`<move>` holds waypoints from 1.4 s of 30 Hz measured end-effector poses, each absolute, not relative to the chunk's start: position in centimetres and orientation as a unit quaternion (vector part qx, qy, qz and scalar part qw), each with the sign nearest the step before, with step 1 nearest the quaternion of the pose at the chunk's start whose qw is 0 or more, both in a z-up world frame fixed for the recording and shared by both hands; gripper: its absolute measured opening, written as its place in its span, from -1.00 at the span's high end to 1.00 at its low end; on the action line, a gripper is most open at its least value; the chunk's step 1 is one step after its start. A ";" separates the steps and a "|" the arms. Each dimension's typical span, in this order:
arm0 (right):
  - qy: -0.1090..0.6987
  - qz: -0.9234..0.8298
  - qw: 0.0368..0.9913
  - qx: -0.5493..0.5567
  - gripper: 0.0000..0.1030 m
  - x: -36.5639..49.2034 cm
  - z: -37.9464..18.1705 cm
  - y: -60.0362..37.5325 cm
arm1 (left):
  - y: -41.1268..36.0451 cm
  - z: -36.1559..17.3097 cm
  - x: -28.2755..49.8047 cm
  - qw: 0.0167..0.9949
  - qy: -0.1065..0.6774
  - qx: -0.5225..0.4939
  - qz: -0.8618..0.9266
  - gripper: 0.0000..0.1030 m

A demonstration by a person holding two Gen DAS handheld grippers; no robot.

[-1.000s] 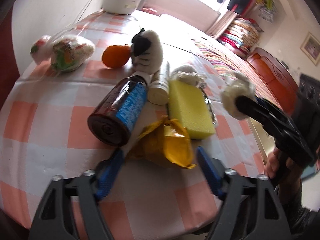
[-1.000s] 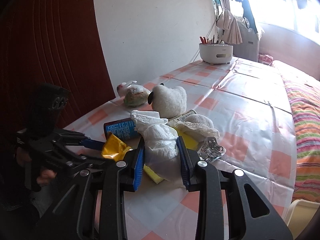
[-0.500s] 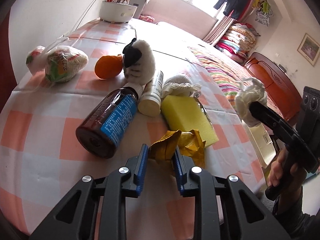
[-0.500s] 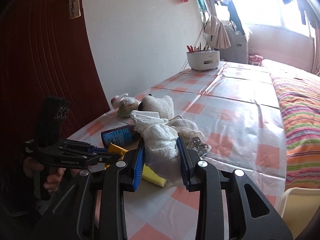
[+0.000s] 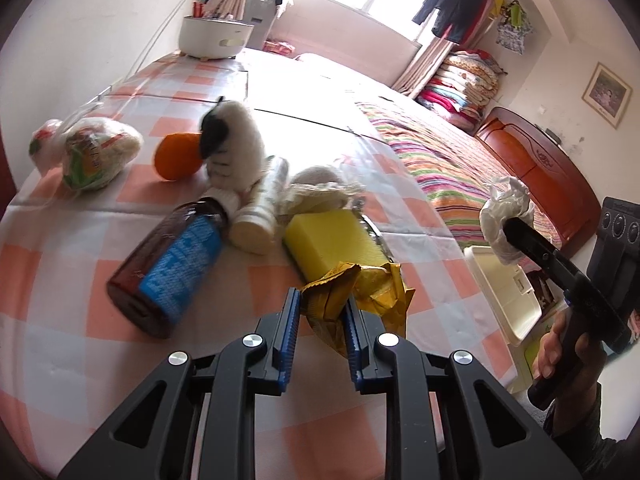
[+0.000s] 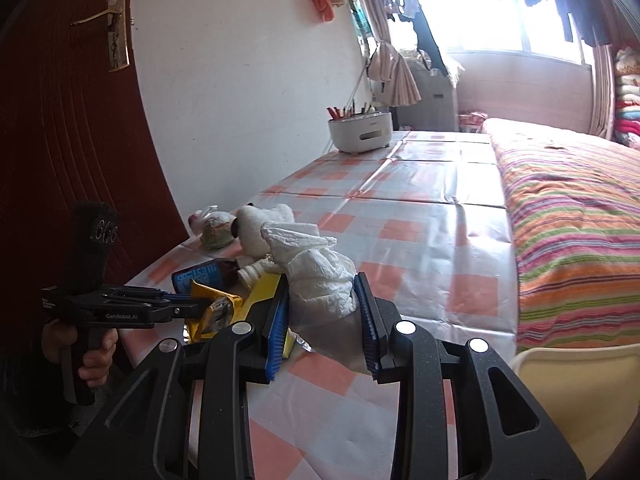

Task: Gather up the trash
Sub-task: 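Carry the yellow wrapper with the left gripper toward the bin while the right gripper carries the white bag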

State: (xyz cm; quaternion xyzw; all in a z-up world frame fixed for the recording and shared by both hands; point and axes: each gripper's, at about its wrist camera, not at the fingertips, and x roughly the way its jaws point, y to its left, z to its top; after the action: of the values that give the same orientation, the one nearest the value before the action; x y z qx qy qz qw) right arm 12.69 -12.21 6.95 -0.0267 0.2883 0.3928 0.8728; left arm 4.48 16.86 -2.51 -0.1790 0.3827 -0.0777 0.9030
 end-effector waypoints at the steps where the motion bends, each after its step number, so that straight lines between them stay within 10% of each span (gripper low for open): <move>1: 0.287 0.389 0.875 -0.025 0.41 12.7 7.0 -12.6 | 16.5 -2.5 4.6 0.903 0.383 -0.178 -0.082 0.59; 42: 0.252 0.249 0.935 0.029 0.40 11.6 8.3 -25.5 | 3.7 0.9 9.5 0.901 0.364 -0.127 -0.201 0.59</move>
State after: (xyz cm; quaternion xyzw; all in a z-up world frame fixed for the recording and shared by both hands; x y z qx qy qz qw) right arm 11.60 -25.51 8.31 0.0290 0.2515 0.2489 0.9349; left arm 9.52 3.73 0.88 -0.1266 0.3641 -0.2010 0.9006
